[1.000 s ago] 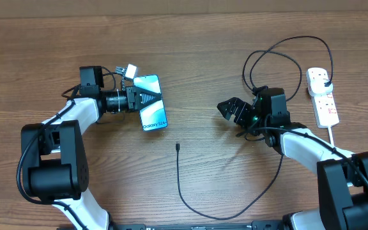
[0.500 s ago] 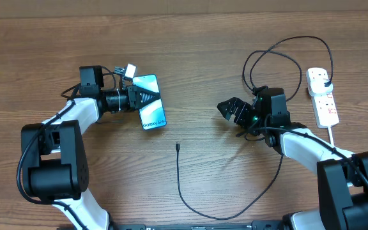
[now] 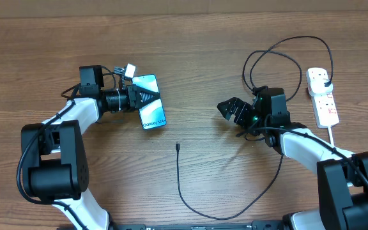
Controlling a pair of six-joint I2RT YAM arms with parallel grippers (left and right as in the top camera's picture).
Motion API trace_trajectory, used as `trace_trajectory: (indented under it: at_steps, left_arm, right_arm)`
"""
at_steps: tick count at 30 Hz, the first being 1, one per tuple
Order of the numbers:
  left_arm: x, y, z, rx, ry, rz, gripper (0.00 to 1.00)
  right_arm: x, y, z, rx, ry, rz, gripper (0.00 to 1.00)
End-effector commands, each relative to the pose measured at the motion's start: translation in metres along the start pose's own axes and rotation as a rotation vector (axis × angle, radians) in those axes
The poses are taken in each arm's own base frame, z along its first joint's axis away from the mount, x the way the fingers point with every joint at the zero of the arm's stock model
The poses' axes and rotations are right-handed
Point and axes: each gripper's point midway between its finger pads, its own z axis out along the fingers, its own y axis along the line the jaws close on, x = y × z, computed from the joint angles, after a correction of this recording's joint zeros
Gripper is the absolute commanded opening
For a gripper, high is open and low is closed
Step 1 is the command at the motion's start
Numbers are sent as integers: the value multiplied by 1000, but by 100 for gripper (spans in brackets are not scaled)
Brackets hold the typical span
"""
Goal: Plug charger to phone and switch on socket
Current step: 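Hold the phone upright with the left gripper while the right gripper waits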
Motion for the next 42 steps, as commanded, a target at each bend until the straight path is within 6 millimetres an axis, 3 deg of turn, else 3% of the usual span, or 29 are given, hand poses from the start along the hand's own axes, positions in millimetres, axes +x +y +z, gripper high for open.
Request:
trace_trajectory:
  at_steps: [1,42]
  left_arm:
    - [-4,-14,-3,24,-8,22,4]
    - [-5,-11,-3,6,-13,22,4]
  right_arm:
    - [-2,-1,1,6,-9,-7,100]
    - [-4,1,1,-2,-17,-12,100]
